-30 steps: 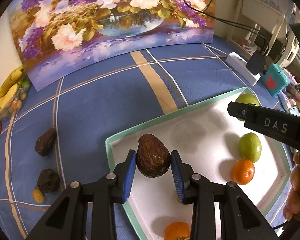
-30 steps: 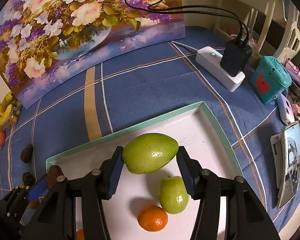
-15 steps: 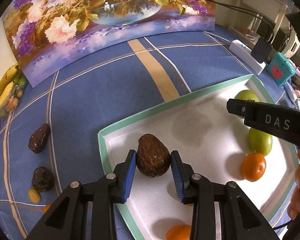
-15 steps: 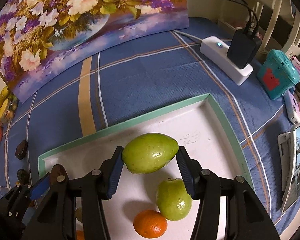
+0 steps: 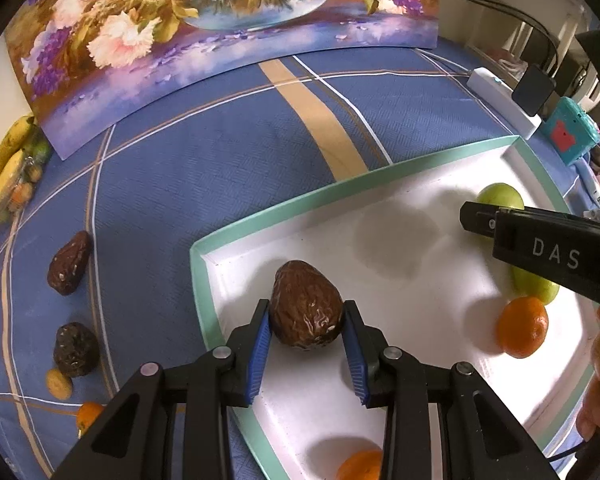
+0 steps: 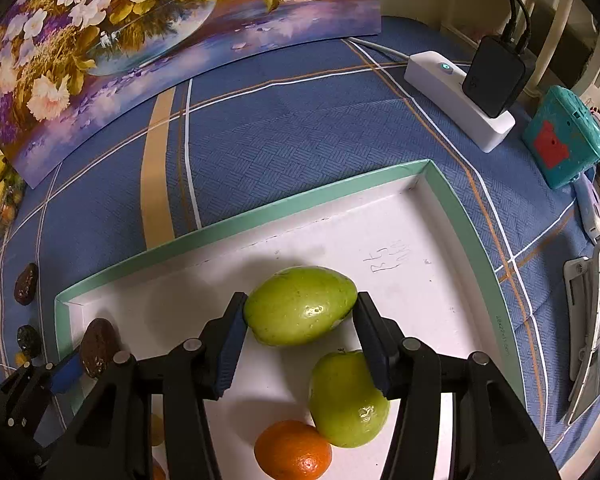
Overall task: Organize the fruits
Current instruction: 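Lower and open both grippers to release the mango and brown fruit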
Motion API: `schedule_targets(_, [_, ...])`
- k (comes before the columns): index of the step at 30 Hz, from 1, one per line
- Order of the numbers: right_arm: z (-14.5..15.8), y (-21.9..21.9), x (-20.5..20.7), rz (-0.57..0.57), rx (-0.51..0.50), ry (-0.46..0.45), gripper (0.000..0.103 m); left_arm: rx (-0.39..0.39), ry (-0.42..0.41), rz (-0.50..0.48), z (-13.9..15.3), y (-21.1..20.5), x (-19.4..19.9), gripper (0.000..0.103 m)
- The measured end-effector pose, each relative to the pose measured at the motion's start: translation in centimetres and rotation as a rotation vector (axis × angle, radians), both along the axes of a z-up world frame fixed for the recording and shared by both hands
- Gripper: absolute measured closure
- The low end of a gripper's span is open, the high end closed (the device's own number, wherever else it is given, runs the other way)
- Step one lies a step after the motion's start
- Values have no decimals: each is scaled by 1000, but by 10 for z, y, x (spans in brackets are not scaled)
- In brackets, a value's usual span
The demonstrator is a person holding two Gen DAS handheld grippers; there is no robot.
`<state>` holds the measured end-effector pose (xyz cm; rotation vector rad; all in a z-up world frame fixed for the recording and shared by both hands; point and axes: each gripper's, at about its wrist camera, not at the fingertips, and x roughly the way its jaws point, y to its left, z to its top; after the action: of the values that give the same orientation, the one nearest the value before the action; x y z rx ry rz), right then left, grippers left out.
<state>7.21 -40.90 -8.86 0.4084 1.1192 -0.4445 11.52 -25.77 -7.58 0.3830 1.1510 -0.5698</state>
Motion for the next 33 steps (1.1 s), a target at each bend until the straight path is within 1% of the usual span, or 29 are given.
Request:
schedule_targets(14, [-1,2,1,6,-11,6,48,12,10,-19,3,-3,-1,65])
schedule_targets(22, [-1,2,1,15,-16,18,48,2,14,-19,12,0,-2,65])
schedule_targets(33, [24,1,-7,14,-52,-21,45,-20,0,-31,33,3,-6,64])
